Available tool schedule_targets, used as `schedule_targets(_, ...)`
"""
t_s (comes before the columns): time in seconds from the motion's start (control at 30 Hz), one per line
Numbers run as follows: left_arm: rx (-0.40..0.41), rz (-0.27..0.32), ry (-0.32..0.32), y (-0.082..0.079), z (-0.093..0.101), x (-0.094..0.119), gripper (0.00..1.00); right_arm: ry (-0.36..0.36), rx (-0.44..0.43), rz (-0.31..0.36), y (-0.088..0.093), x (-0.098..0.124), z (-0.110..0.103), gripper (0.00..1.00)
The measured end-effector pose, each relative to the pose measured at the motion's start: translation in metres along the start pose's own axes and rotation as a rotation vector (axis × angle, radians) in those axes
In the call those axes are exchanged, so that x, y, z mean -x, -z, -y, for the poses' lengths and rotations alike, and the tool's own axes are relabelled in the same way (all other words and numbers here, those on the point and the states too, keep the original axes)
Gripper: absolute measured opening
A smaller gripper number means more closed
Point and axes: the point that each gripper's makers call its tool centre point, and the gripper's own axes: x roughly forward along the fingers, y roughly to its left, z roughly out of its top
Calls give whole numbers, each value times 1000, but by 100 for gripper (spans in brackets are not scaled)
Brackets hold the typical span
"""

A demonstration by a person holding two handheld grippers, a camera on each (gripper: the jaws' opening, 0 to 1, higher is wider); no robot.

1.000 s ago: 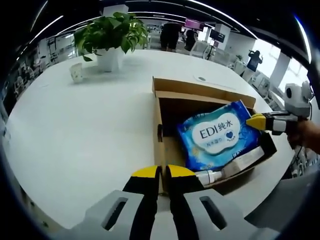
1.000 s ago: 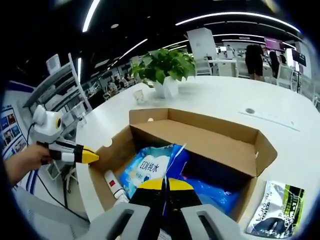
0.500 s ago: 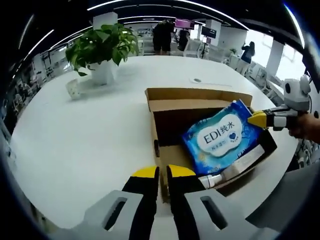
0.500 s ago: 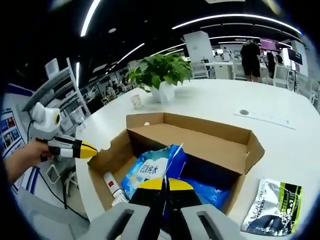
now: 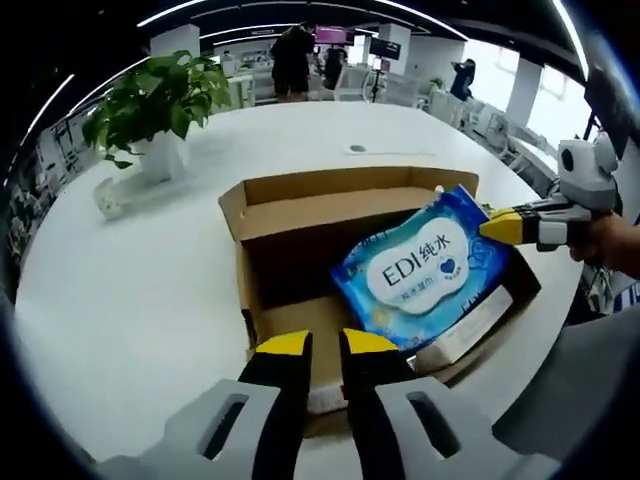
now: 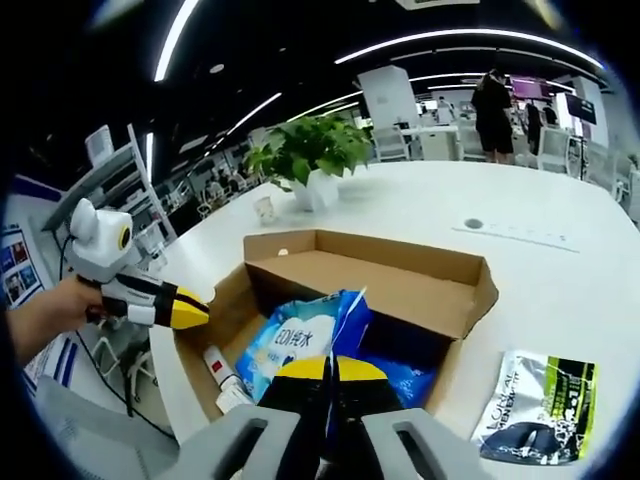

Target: Operate the shoe box by opening the lid, removing the specified soft item, and placing it in the target area until the item is outside and the box remains undamaged.

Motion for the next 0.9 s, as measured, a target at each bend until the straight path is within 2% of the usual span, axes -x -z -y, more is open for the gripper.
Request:
schedule_targets(0.17,-17,-55,69,3,15,-15,17,13,-8,2,2,4,7,0)
schedule_targets(0.47,30,-102,160,7,34,-34,22,39,-10,-2,8,10,20,0)
schedule_targets(0.6,77,-113,199,9,43,-40,22,49,-10,-4,10,13,24,0)
schedule_targets(0.73,75,-137,223,15,52,-47,20,56,-16,-7,13,15,28,0)
schedule_targets(0.8,102,-141,249,16,58,-49,18,58,-20,-7,14,16,30,0)
schedule_targets(0.9,82,-141,253,16,62,-51,14,57,-25,-8,15,17,30,0)
